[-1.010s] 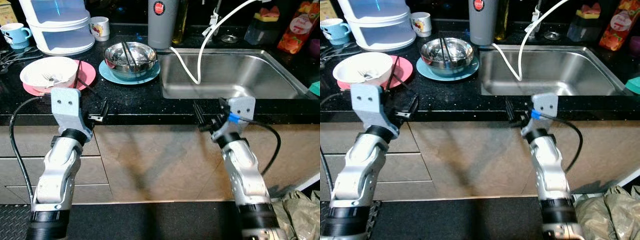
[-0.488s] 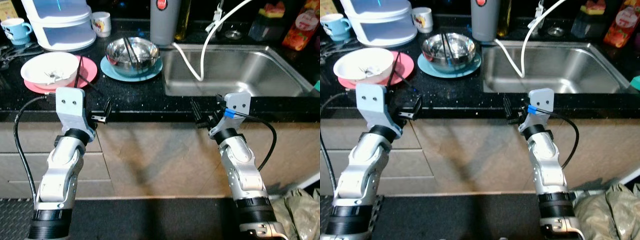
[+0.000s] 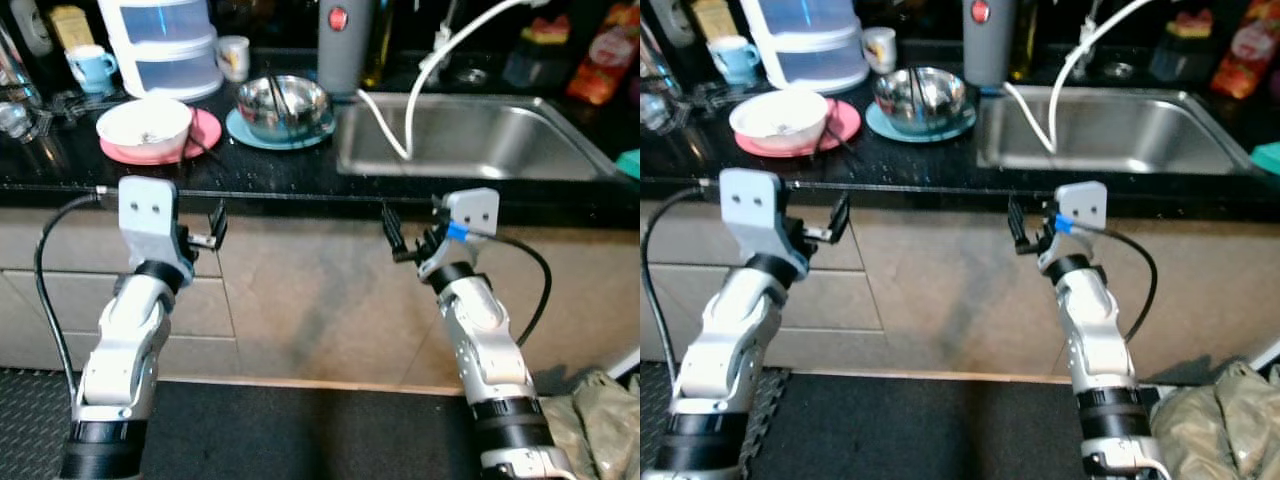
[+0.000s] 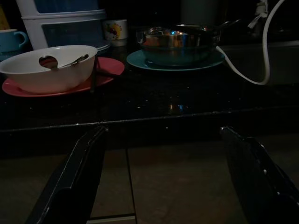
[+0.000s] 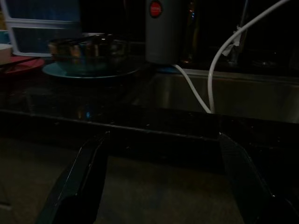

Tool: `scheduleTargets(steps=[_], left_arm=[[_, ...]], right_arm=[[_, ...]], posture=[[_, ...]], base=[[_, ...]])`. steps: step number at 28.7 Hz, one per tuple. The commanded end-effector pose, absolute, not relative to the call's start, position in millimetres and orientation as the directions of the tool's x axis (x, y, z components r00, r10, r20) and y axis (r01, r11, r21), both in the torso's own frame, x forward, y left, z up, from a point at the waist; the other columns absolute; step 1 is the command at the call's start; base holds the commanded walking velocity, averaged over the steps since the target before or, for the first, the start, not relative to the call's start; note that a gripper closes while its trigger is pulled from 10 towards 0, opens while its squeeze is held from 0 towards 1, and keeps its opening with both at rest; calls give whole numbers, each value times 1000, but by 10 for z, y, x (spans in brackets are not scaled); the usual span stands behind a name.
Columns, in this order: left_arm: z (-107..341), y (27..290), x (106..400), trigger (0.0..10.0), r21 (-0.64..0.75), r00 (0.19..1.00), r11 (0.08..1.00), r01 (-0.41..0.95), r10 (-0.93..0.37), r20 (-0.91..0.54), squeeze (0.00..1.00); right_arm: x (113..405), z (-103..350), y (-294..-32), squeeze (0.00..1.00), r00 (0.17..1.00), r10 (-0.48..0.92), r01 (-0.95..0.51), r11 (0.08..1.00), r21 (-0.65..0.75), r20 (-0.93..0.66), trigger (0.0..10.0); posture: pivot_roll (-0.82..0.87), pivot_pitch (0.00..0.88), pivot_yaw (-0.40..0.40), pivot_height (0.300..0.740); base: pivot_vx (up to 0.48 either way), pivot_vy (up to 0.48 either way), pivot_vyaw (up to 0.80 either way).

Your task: Kitchen organization

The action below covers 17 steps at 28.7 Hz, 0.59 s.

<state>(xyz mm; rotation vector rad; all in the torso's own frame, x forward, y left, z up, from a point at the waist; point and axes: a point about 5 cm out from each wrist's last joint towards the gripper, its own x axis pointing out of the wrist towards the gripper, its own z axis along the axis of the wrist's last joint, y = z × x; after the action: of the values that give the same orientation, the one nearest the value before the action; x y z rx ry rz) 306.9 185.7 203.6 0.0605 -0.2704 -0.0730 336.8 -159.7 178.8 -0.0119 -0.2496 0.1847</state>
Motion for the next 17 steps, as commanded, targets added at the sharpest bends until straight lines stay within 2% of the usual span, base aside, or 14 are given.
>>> scheduleTargets(steps=[1,17], left_arm=[[1979,1864,3080,10000,73,969,995,62,-78,233,0],[1915,1872,3073,10000,69,979,995,67,-79,189,0]], right_arm=[[3371,1772,-1586,0,954,189,-186,982,-34,233,10000],[3362,1718,-1593,0,961,184,-180,983,-41,208,10000]], posture=[[15,87,-44,740],[16,92,-45,740]], base=[[0,0,0],[0,0,0]])
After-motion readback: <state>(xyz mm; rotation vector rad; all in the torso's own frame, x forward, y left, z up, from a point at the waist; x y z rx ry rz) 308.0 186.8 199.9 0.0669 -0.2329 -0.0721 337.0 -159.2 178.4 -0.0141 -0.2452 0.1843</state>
